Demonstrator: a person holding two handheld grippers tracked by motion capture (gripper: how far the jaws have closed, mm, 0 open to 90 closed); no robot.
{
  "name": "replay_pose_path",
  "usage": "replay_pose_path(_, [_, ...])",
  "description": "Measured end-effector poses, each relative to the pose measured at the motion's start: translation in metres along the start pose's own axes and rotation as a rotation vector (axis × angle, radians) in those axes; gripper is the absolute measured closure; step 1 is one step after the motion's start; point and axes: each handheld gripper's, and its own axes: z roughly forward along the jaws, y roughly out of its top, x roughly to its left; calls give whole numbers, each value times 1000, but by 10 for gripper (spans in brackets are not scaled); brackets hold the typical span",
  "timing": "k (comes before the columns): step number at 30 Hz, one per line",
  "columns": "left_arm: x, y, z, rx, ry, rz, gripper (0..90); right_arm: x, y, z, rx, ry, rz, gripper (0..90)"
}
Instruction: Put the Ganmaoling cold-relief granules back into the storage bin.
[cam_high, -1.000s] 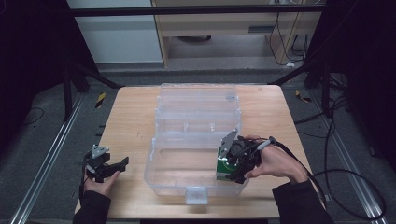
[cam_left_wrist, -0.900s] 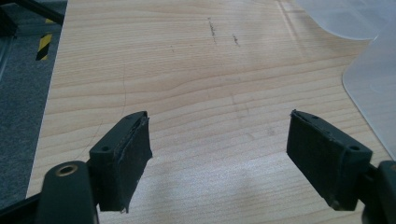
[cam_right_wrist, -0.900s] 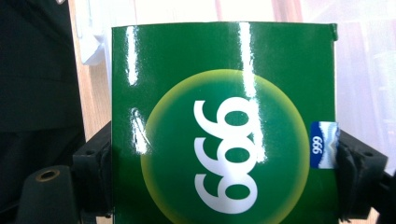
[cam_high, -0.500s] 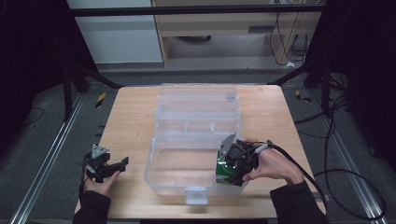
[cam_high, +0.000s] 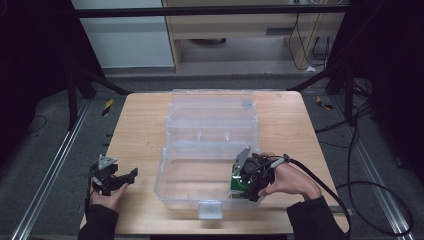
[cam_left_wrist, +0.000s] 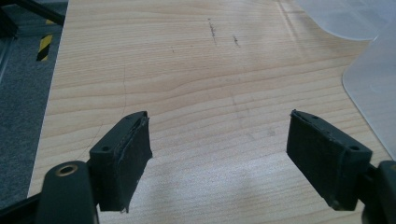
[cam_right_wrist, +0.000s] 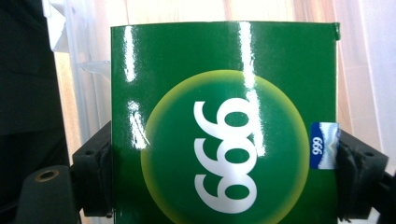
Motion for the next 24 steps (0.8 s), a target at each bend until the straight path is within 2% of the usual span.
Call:
replay_pose_path(16, [0,0,0,0,-2,1,211,-1,2,16,56,0,-16,139])
replay_pose_path(18, [0,0,0,1,-2,1,211,-2,2,16,53,4,-6,142])
replay_pose_path(20, [0,0,0,2,-2,0,211,-3,2,15,53,-13,-4,128])
replay_pose_path(24, [0,0,0,1,-3,1,211,-3,1,5,10,-13,10,129])
